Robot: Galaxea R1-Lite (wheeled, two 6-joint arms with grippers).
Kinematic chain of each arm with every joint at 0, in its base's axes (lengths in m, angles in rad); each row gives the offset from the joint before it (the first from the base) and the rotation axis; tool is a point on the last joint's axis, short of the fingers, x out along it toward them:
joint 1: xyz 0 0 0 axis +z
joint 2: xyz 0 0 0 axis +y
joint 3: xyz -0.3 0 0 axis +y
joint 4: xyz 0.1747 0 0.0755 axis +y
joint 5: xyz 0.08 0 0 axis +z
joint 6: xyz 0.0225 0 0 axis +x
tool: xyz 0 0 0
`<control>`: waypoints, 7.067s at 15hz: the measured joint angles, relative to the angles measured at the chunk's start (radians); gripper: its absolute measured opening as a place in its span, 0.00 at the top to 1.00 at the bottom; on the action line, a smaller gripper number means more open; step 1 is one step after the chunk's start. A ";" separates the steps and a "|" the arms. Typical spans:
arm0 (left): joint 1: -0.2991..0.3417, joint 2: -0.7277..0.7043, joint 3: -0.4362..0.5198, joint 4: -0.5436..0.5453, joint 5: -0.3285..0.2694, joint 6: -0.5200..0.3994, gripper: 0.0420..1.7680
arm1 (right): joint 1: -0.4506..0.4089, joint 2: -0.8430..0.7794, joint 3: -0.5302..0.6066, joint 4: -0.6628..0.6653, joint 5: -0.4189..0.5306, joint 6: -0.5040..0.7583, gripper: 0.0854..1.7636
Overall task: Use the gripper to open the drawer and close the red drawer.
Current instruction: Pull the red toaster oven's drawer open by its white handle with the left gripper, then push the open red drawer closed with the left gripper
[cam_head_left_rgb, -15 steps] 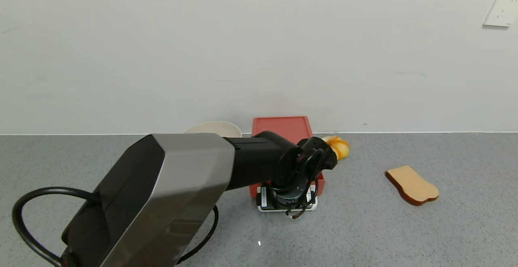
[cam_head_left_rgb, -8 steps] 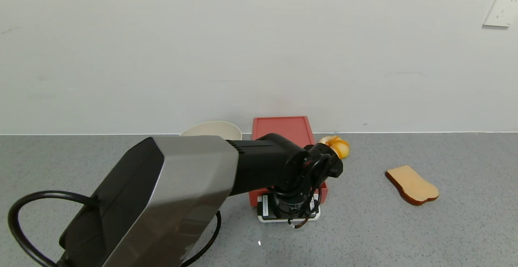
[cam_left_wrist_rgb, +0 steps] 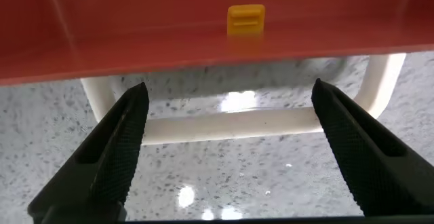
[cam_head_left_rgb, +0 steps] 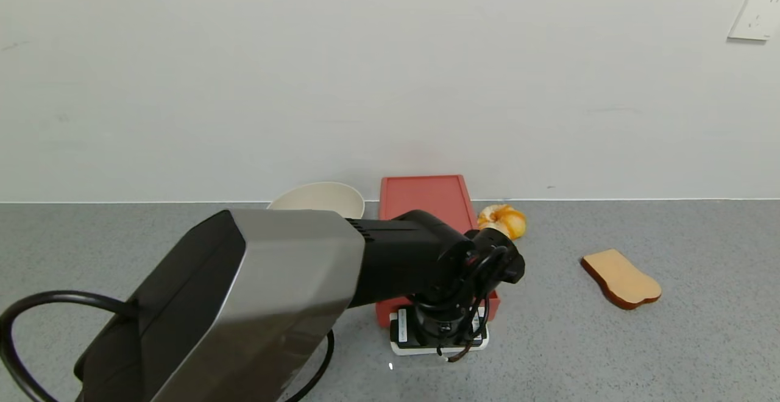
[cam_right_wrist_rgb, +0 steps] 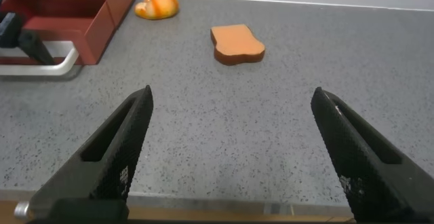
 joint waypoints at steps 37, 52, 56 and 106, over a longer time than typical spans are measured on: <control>0.107 -0.406 0.068 0.112 -0.220 0.280 0.03 | 0.000 0.000 0.000 0.000 0.001 0.000 0.03; 0.433 -0.764 0.696 -0.621 -0.516 0.602 0.03 | 0.000 0.000 0.000 0.000 0.001 0.000 0.03; 0.436 -0.777 0.701 -0.621 -0.515 0.601 0.03 | 0.000 0.000 0.000 0.000 0.001 0.000 0.03; -0.190 -0.161 0.222 0.022 0.027 -0.240 0.03 | 0.000 0.000 0.000 0.000 0.001 0.000 0.03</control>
